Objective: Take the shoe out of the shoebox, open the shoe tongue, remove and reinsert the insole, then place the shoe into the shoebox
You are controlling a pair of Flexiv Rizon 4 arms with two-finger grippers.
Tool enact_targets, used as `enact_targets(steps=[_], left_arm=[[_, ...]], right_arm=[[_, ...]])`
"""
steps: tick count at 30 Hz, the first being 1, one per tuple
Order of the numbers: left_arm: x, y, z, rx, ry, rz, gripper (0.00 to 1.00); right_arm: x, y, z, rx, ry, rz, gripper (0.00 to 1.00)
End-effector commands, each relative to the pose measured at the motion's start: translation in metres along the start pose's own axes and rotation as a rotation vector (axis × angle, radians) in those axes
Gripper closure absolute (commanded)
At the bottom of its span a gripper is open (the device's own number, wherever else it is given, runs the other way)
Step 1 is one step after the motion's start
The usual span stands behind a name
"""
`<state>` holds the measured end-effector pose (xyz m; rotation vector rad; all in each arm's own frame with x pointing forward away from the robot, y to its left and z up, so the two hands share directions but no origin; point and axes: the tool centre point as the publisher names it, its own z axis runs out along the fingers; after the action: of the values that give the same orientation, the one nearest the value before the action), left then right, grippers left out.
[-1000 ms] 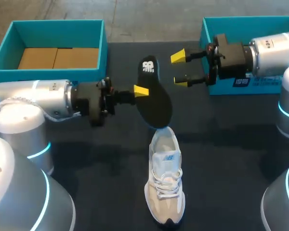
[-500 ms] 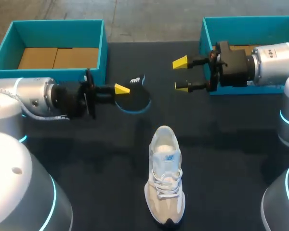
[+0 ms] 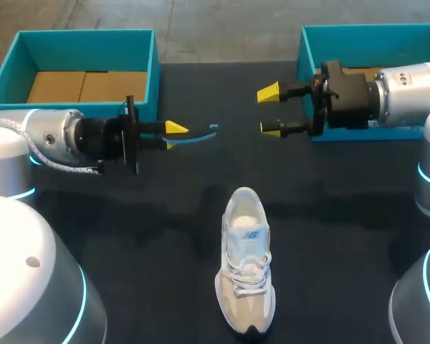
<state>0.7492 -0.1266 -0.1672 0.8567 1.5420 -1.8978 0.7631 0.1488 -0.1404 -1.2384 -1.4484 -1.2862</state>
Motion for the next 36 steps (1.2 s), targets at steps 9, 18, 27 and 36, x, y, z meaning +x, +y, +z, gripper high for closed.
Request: enact_targets(steps=[9,18,27,36], left_arm=[[-0.022,0.002,0.0,-0.105,-0.034,-0.586,1.0],[-0.021,-0.002,-0.008,-0.184,-0.139,-1.318,1.0],[-0.008,-0.001,-0.008,-0.102,-0.171,-1.835,1.0],[-0.013,-0.003,-0.004,-0.086,-0.169,-1.91,1.0]], right_arm=[[0.0,0.0,0.002,-0.002,0.0,0.0,0.0],[0.0,0.0,0.002,-0.002,0.0,0.0,0.0],[0.0,0.0,0.002,-0.002,0.0,0.0,0.0],[0.0,0.0,0.002,-0.002,0.0,0.0,0.0]])
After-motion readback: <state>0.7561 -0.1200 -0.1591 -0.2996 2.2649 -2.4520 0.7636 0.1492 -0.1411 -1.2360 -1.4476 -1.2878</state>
